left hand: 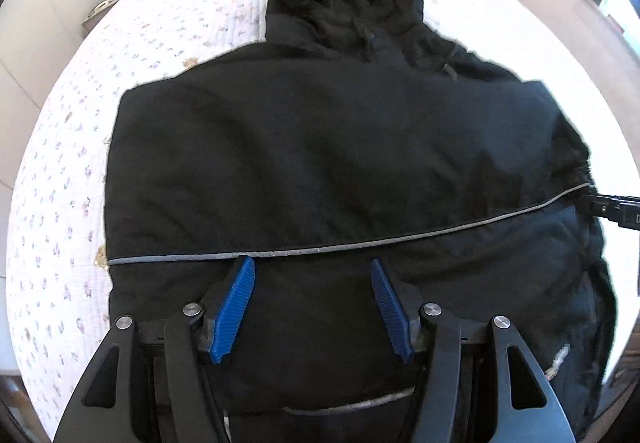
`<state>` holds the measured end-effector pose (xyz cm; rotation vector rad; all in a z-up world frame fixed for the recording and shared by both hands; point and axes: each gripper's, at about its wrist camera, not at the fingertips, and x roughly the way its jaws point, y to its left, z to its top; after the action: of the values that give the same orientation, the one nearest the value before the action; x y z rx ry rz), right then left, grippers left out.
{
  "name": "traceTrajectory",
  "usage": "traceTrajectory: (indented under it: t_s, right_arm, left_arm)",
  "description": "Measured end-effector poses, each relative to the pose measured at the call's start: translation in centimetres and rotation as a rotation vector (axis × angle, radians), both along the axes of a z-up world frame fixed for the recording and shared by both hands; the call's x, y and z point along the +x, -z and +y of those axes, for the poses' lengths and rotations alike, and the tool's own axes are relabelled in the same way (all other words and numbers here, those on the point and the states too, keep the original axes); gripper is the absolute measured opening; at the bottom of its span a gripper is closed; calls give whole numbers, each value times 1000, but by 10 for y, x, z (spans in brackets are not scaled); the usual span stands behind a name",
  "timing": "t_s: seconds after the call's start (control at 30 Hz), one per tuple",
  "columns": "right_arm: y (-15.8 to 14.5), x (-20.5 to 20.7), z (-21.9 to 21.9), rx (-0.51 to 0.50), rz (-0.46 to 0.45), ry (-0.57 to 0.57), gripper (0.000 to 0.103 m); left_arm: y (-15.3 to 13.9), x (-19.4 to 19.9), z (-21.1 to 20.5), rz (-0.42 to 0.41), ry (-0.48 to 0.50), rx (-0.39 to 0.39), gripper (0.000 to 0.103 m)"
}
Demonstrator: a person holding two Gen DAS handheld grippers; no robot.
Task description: Fold large clothes
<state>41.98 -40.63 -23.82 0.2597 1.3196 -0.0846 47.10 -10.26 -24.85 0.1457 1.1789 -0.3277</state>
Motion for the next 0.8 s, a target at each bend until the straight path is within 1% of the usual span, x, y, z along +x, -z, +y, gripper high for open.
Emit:
traceTrajectory:
  t_s: [0.03, 0.07, 0.1, 0.17, 0.23, 0.3, 0.37, 0.4, 0.43, 0.5, 0.53, 0.57, 0.6, 0.7, 0.8]
  right_arm:
    - [-10, -2, -3, -6, -3, 5, 57]
    - [-22, -3, -3, -21, -13, 9, 61]
    - [-38, -5, -3, -36, -36, 7, 62]
    - [-66, -4, 6, -24, -105, -9, 62]
    - [-77, 4, 21, 3, -142, -39, 62]
    - [-73, 22, 47, 12, -156, -95, 62]
    - [-57, 43, 79, -22, -145, -151, 62]
    - [-45, 50, 87, -48, -134, -165, 62]
    - [-31, 56, 95, -81, -113, -171, 61]
    - [-1, 61, 106, -140, -43, -173, 60]
    - [15, 65, 108, -163, 15, -171, 60]
    - [29, 65, 107, -155, 40, -167, 59]
    - [31, 64, 107, -155, 20, -161, 59]
    - [31, 72, 109, -161, 55, -151, 59]
    - [19, 72, 100, -112, 60, -145, 60]
  left_arm:
    - [-6, -2, 3, -3, -9, -18, 63]
    - [-15, -3, 9, -12, -24, -41, 62]
    - [-22, -2, 12, -21, -35, -53, 63]
    - [-33, -1, 17, -41, -61, -76, 63]
    - [-38, 1, 18, -53, -91, -95, 63]
    - [-35, 5, 12, -56, -104, -81, 63]
    - [-21, 14, 2, -46, -115, -40, 62]
    - [-14, 16, 1, -40, -116, -34, 62]
    - [-8, 15, 3, -35, -118, -26, 62]
    - [5, 14, 4, -33, -103, 14, 62]
    - [13, 14, 2, -42, -89, 31, 63]
    - [17, 13, 1, -52, -83, 33, 63]
    - [20, 13, 1, -56, -83, 31, 63]
    - [16, 18, 3, -43, -94, 11, 63]
    - [2, 16, 13, -34, -107, -32, 63]
